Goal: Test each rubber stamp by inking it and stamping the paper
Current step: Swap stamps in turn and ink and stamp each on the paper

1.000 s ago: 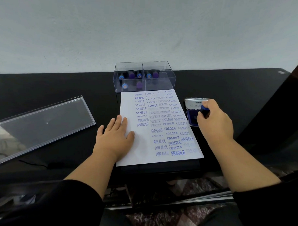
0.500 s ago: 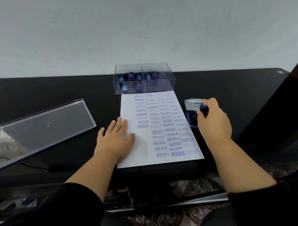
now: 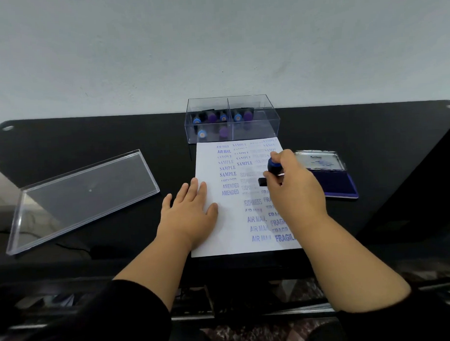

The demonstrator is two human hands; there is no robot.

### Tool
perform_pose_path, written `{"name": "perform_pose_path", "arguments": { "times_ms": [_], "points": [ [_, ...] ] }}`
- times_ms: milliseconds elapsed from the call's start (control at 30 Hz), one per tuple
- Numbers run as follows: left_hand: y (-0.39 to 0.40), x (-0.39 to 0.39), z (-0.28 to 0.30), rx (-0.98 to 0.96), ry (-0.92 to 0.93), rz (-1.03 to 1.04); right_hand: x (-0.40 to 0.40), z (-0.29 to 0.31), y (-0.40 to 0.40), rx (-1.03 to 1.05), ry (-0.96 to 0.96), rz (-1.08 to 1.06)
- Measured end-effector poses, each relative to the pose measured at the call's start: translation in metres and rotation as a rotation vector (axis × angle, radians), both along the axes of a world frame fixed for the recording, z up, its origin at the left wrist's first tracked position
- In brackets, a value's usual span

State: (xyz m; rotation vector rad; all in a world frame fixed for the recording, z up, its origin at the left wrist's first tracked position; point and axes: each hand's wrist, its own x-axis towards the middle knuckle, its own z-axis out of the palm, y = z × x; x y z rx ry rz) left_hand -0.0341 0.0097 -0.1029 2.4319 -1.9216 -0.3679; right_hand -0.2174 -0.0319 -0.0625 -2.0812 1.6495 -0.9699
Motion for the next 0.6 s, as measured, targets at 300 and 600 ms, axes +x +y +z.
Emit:
{"name": "perform_pose_path", "arguments": {
  "times_ms": [300,600],
  "points": [
    [0.000,0.001,-0.001,-0.012,0.011,0.005,0.029,-0.011,0.005,0.061,0.027,0.133],
    [0.001,0.001,-0.002,-0.026,0.027,0.011,0.044,-0.013,0.007,0.091,0.062,0.189]
  ]
}}
